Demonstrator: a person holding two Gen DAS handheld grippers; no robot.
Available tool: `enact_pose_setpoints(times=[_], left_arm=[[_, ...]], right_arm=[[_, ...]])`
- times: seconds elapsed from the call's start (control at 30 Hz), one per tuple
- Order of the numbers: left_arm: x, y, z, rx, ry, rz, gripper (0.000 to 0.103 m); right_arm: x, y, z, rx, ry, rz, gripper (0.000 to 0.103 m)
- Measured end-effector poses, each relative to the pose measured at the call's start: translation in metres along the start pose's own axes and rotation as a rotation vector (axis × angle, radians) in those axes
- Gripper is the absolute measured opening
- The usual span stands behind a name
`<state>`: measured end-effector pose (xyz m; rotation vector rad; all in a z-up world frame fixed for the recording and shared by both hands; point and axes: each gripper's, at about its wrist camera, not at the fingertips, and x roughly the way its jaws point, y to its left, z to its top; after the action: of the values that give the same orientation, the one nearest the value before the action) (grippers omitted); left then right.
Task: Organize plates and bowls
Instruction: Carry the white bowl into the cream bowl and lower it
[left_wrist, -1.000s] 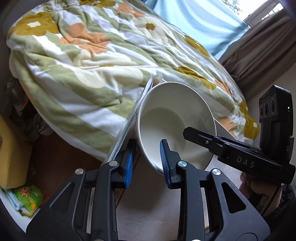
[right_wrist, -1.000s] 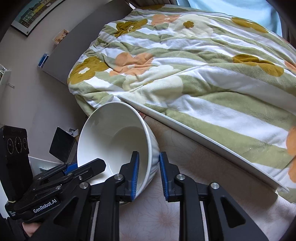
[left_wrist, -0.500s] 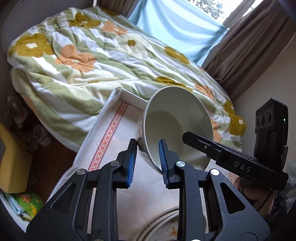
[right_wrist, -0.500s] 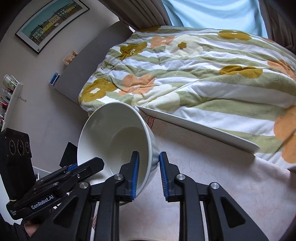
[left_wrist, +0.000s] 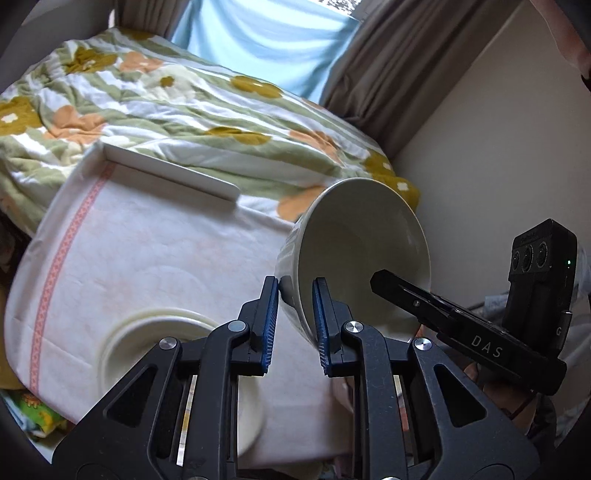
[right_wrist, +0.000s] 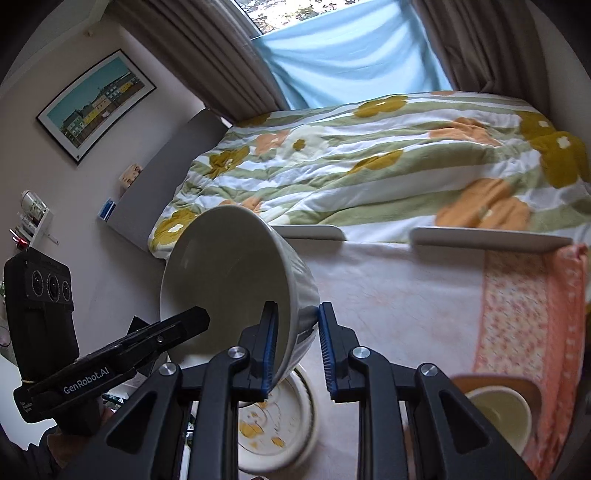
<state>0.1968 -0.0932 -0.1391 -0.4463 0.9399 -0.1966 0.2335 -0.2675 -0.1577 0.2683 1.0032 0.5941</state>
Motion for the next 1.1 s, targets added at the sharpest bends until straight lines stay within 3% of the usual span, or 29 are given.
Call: enact_pose_setpoints(times=[0.27,0.43,0.8,1.1], left_arm=[[0.047,-0.084,-0.07,0.041,0.129,-0.072,0.016],[0.076,-0.105,-0.098,0.079,0.217,-0.026,0.016],[0.12,-0.114,-0.106,0.217,0.305,0.1,0.016],[0.139,-0.121,-0.104,0.349,0.322,0.208,0.016]], right_arm=[[-0.075,-0.08,-0.057,0.109,-0.007,-0.121,0.02],[-0.082,-0.117,-0.086,0.175,0.025,-0.141,0.02],[-0.064,-0.15,-0.111,0.232,0.06,-0.169,0.02],[-0.054,-0.138,-0.111,0.141,0.08,-0.269,0.02]])
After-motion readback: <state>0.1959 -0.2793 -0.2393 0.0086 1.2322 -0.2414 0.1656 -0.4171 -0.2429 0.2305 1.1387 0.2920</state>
